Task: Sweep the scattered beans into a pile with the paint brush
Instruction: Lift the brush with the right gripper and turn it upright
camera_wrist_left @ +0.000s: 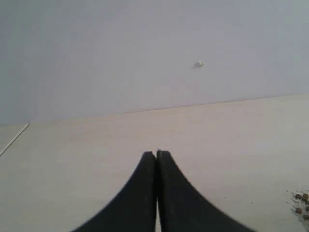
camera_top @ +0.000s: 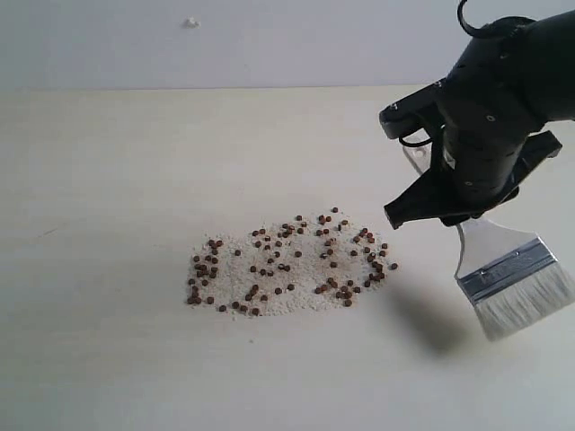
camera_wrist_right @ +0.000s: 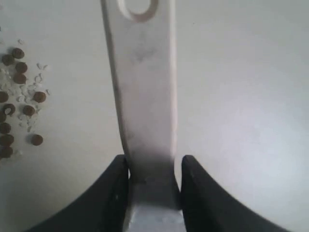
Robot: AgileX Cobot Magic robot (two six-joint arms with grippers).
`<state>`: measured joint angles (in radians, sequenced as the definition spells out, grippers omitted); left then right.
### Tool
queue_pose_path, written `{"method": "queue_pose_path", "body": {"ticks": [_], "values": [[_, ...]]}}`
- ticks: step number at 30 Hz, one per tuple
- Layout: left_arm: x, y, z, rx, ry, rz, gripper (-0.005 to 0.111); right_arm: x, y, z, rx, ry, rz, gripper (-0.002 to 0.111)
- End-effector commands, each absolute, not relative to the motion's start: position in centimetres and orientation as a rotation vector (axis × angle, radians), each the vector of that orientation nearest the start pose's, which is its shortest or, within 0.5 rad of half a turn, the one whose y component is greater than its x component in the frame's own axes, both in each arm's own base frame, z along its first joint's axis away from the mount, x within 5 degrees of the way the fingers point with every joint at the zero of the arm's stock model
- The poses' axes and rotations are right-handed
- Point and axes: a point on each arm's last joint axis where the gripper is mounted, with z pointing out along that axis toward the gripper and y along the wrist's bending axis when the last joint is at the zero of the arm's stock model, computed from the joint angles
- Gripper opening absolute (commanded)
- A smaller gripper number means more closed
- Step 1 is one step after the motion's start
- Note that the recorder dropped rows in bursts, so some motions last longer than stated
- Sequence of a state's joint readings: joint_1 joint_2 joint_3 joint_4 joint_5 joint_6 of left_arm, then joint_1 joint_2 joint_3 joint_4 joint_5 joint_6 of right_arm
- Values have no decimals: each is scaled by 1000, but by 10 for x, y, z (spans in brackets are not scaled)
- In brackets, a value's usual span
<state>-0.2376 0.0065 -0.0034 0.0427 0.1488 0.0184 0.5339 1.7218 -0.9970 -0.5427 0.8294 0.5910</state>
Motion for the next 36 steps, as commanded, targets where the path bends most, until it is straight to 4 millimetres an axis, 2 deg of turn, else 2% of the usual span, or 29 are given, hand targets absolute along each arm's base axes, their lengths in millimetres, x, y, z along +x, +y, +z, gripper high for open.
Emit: {"method": "queue_pose_path", "body": {"ticks": [1,5,10,17,29,36], "values": [[55,-13,200,240,1612,-136,0,280,128,186,-461,2686,-357,0],[55,-13,200,243,1611,-133,0,273,128,192,-461,2630,-254,0],[55,-13,200,243,1611,-133,0,262,123,212,-462,2552,-181,0],[55,-13,200,243,1611,-133,0,239,126,234,-493,2368,98,0],[55,-13,202,241,1596,-135,0,234,126,233,-526,2326,129,0],[55,-13,208,201,1527,-173,0,223,126,214,-584,2281,191,0]]}}
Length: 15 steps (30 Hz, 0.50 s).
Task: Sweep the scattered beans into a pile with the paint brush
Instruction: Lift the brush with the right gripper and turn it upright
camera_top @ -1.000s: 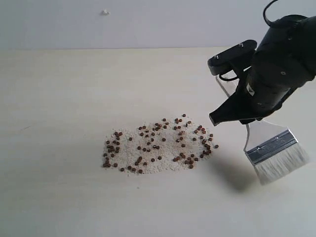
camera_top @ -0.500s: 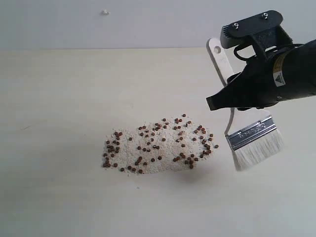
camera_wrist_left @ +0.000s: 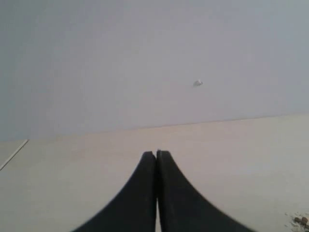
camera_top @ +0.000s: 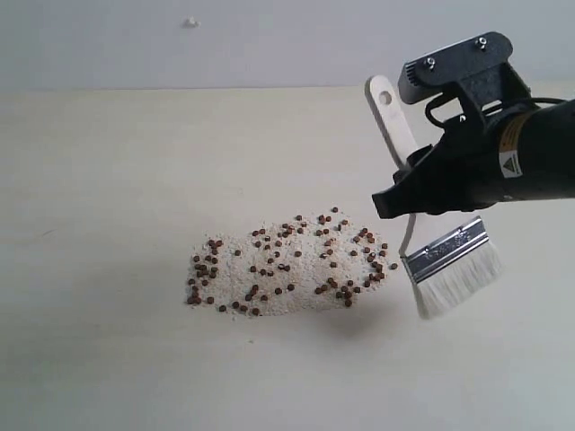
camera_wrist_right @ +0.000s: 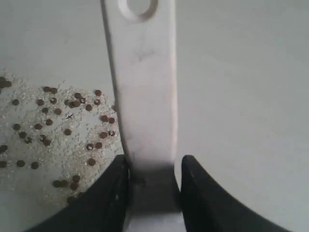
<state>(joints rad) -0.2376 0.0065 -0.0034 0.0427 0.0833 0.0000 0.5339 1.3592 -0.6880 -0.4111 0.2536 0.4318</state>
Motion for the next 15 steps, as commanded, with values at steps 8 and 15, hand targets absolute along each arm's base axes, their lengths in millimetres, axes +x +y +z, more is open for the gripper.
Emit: {"method": "queue_pose_path", "body": {"ticks": [8,15], "values": [[54,-13,217,49,1453,-344,0,218,126,217,-604,2206,237,0],[53,-14,221,-68,1414,-488,0,189,112,253,-557,1993,326,0]]}}
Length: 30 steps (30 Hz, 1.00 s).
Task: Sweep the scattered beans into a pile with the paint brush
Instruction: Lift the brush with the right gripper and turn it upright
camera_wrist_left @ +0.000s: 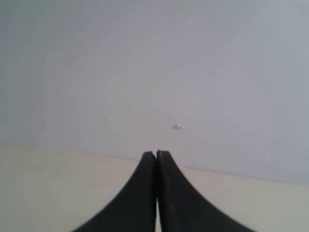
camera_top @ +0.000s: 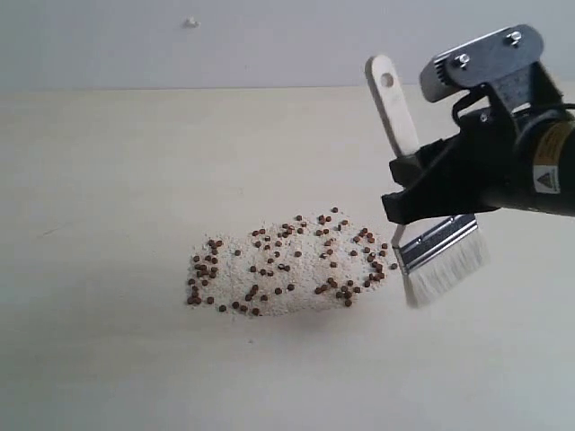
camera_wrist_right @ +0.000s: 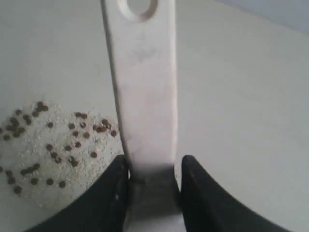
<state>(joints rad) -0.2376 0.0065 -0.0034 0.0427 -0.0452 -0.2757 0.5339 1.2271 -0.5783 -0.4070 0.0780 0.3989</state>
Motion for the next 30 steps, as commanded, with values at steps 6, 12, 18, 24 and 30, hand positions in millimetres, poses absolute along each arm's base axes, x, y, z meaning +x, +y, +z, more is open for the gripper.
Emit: {"method": "queue_pose_path", "body": {"ticks": [6,12,18,24,30], "values": [[51,-13,232,-136,1294,-610,0,161,99,251,-530,1896,397,0],[60,-17,230,-155,1353,-645,0,146,96,233,-541,1843,470,0],[74,-33,218,21,1527,-613,0,138,98,224,-617,1832,502,0],[88,-52,235,219,1551,-692,0,136,100,223,-665,1836,512,0],[110,-65,255,328,1623,-705,0,136,100,223,-663,1838,511,0]]}}
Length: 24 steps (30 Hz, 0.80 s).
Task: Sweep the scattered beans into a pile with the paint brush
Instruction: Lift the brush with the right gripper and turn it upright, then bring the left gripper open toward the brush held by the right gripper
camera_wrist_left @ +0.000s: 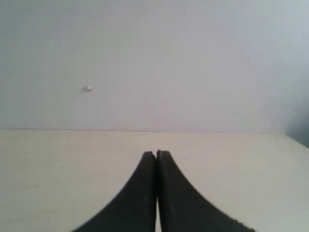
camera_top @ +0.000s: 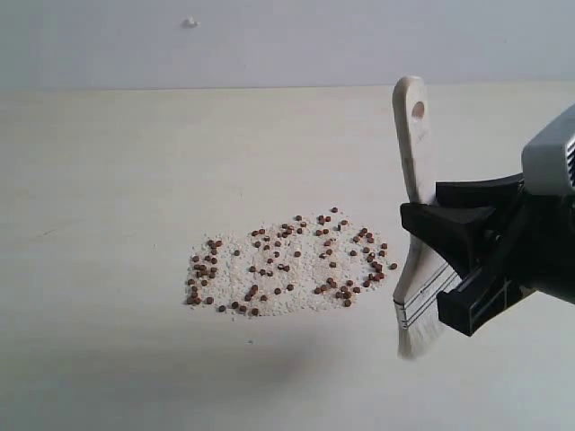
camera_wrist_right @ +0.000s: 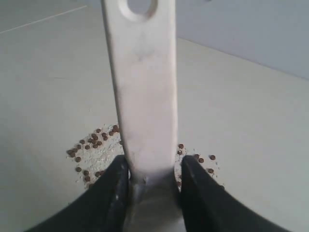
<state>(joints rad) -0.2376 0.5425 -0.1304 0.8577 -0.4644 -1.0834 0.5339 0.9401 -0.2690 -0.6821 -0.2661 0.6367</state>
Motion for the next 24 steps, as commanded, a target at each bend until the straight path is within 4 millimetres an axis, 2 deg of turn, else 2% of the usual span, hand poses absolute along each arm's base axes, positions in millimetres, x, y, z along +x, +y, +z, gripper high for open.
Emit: {"method": "queue_pose_path", "body": {"ticks": [1,7,10,13,15,20,22,24], "values": [[113,-67,259,353,1624,-703,0,137,100,222,-661,1841,512,0],[137,-75,274,312,1676,-788,0,137,100,222,-623,1857,535,0],[141,-88,271,436,1709,-890,0,136,101,224,-620,1841,557,0],[139,-105,267,608,1695,-1119,0,135,104,228,-627,1791,602,0],[140,-110,261,692,1685,-1176,0,135,105,229,-631,1786,607,0],[139,-112,252,830,1683,-1119,0,135,104,227,-628,1802,593,0],[138,-113,253,875,1640,-1106,1,137,103,228,-561,1815,622,0],[136,-113,255,900,1608,-1112,9,137,102,229,-531,1817,636,0]]}}
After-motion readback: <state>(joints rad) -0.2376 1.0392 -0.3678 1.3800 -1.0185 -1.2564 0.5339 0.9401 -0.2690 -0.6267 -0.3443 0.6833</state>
